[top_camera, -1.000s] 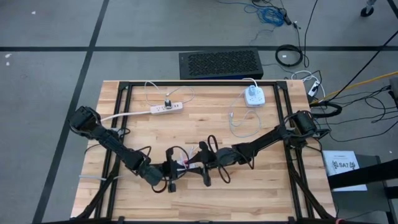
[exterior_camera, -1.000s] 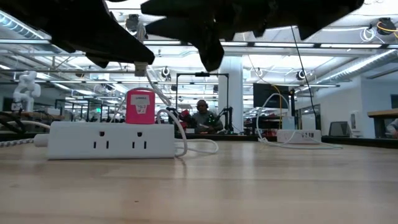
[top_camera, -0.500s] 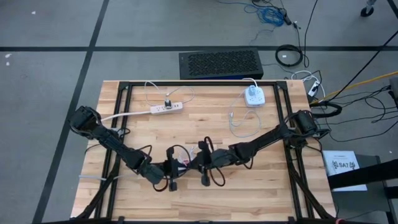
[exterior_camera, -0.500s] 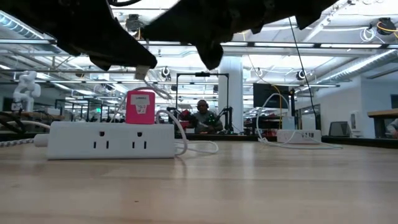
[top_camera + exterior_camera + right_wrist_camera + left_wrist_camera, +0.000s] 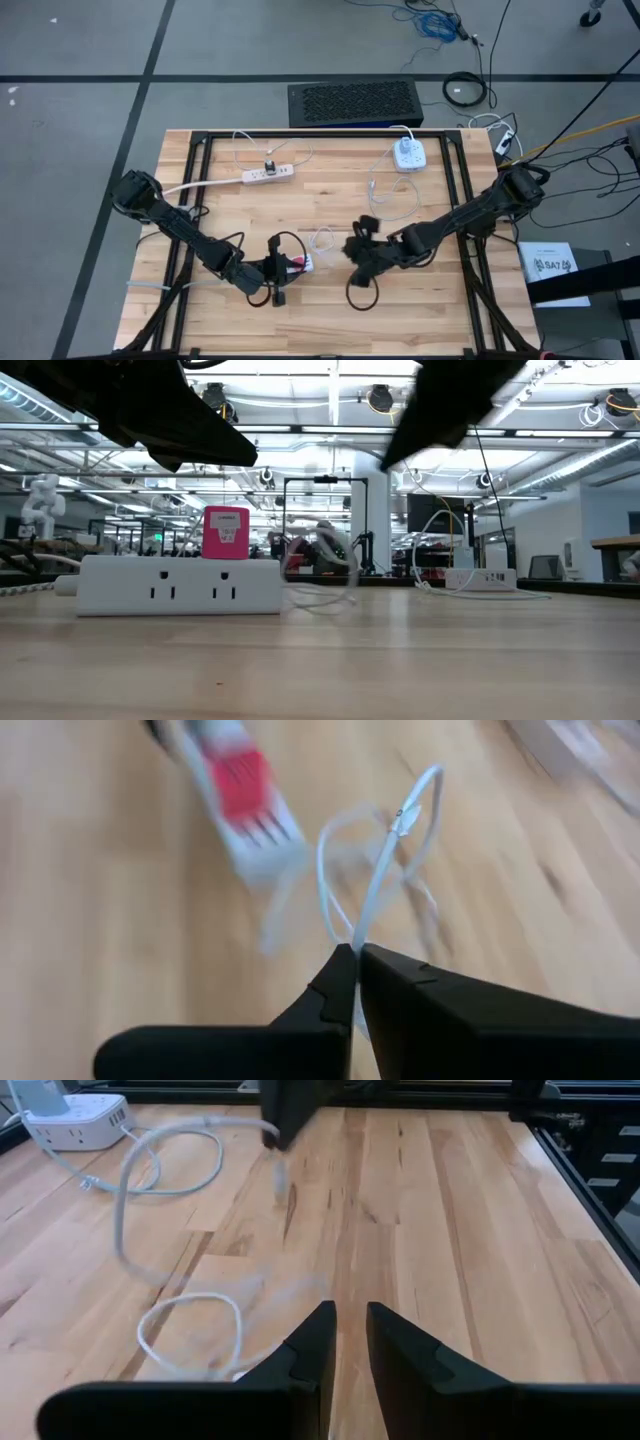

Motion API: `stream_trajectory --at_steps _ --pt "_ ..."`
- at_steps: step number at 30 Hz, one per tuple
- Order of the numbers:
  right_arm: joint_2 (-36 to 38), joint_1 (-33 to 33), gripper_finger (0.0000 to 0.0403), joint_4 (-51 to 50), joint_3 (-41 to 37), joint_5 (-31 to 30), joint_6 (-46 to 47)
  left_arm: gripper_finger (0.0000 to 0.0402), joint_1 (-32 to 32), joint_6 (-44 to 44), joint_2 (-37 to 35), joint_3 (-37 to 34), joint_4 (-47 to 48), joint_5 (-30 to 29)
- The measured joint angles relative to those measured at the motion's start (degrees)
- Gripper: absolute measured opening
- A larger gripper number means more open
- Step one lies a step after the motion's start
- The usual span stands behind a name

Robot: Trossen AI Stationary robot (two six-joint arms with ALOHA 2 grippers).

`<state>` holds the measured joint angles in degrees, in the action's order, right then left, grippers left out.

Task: Insert USB
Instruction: Insert the white cable charger into the pink charger adapter

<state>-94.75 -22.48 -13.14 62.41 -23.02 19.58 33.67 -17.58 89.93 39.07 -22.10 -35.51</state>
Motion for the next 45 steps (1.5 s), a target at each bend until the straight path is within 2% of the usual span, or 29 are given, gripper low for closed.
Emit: stream_trajectory --at_steps 7,10,13,18,20,22,26,34,37,41,45 --pt "2.2 -3.0 0.0001 -26.0 0.0 -10.3 16.7 0.0067 0.0 0.3 0.0 0.0 0.1 -1.3" --pt "-0.1 -4.0 0.0001 -32.9 0.0 -13.6 24.6 0.0068 0.0 0.5 0.0 0.0 0.4 -2.3" --pt "-3.1 -4.3 0.0001 -36.4 0.0 -14.1 31.1 0.0068 -0.3 0.5 0.0 0.0 0.6 -2.3" --pt "-10.0 -4.3 0.0010 -34.0 0.0 -3.9 32.9 0.0068 -0.3 0.5 0.0 0.0 0.8 -2.5" --pt "-12.2 -4.3 0.0025 -31.9 0.0 0.4 32.3 0.0068 -0.3 0.5 0.0 0.0 1.0 -2.5" --pt "-13.0 -4.3 0.0045 -30.7 0.1 1.8 31.0 0.0068 -0.3 0.4 0.0 0.0 1.7 -2.5" --pt "-12.1 -4.0 0.0095 -30.3 0.3 3.6 30.5 0.0068 -0.3 0.3 0.0 0.0 2.2 -2.5" --pt "-3.9 -2.6 0.0175 -30.9 2.7 14.5 23.7 0.0068 -0.3 0.4 0.0 0.0 2.3 -2.5" --pt "-0.5 -1.9 0.0183 -32.2 2.9 19.0 20.3 0.0068 -0.3 0.3 0.0 0.0 3.6 -2.5" --pt "1.2 -0.7 0.0176 -35.5 2.9 20.4 16.2 0.0068 -0.3 -0.1 0.0 0.0 4.7 -2.5" --pt "0.9 1.4 0.0159 -34.8 2.9 19.8 9.5 0.0068 -0.3 -0.1 0.0 0.0 5.1 -2.4"
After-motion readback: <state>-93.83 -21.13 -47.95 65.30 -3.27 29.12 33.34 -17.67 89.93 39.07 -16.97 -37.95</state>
